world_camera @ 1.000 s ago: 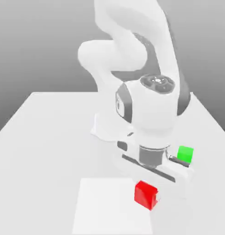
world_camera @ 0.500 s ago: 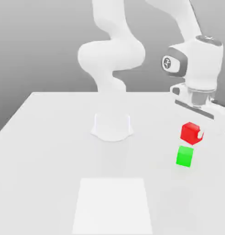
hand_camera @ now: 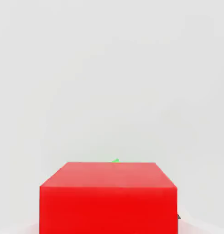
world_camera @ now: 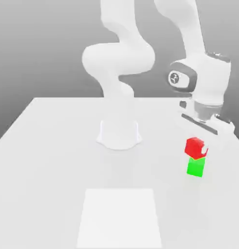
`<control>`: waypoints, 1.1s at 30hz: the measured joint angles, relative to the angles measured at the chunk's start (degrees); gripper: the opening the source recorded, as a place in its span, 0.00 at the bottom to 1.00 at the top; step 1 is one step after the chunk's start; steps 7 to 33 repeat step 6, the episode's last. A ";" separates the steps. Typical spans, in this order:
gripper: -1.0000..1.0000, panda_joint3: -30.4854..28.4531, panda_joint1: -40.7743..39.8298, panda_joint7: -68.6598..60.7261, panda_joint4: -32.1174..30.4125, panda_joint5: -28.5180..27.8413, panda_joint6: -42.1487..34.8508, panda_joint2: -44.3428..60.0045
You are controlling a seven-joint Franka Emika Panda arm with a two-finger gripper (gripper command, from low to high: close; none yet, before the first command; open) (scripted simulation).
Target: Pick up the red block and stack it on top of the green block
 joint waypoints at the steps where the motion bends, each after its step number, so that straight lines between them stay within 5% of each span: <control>1: 0.00 0.21 -0.56 0.84 0.01 -1.24 0.57 0.73; 6: 0.00 0.91 -2.99 4.71 0.12 -6.85 3.27 4.07; 33: 0.00 0.91 -2.99 4.71 0.12 -6.85 3.27 4.07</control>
